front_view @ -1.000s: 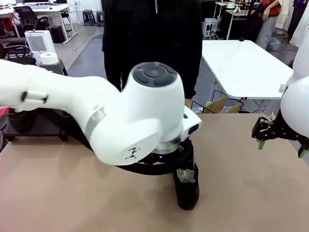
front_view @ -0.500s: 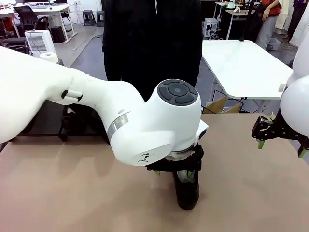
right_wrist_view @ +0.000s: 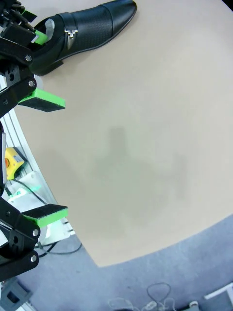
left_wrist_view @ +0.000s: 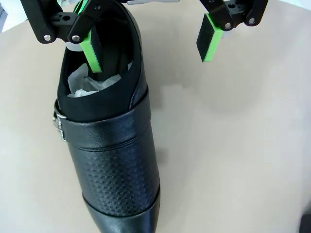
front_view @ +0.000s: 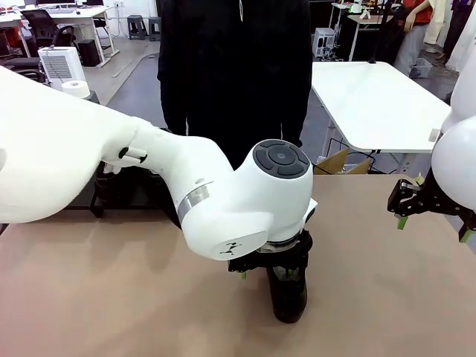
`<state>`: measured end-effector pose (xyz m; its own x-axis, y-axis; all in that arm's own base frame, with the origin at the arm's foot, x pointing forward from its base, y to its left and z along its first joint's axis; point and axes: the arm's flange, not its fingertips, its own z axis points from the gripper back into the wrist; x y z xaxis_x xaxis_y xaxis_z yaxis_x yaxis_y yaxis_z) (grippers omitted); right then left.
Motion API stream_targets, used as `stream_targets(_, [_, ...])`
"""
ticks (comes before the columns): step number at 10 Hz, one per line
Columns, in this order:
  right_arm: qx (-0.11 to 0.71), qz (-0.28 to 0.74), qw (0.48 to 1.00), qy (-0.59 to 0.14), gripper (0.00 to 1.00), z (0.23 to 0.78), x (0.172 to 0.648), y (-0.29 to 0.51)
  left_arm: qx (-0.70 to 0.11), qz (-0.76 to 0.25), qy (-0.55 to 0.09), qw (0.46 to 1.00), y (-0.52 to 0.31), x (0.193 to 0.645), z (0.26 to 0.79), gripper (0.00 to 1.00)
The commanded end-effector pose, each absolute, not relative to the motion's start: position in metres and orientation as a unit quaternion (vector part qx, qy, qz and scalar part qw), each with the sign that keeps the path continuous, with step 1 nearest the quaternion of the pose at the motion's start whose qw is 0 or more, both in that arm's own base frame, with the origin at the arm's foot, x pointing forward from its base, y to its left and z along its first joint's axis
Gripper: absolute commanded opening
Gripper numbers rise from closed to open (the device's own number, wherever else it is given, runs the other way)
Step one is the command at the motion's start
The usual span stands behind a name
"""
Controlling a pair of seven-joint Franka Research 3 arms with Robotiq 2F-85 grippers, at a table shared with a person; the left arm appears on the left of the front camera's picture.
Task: Organize the shoes by placing them on the stand.
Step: Place the Shoe from the middle of the table onto the Shoes Stand.
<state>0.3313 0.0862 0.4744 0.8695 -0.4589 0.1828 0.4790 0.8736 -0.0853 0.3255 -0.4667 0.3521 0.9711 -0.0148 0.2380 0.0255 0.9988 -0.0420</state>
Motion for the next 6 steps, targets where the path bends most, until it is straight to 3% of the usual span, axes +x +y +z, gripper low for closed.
stream_targets(1, [-0.062, -0.233, 0.967, -0.078, 1.0, 0.4767, 0.3354, 0.0874, -0.018, 0.001, -0.132, 0.991, -0.4732, 0.3293, 0.3489, 1.0])
stream_targets(2, [-0.062, -0.233, 0.967, -0.078, 1.0, 0.4767, 0.3354, 0.0874, -0.021, 0.004, -0.121, 0.992, -0.4727, 0.3307, 0.3486, 1.0])
stream_targets(3, [-0.062, -0.233, 0.967, -0.078, 1.0, 0.4767, 0.3354, 0.0874, -0.022, 0.0, -0.123, 0.992, -0.4713, 0.332, 0.347, 0.91])
stream_targets(6, [-0.062, -0.233, 0.967, -0.078, 1.0, 0.4767, 0.3354, 0.0874, -0.029, 0.002, -0.119, 0.992, -0.47, 0.3329, 0.3453, 0.33])
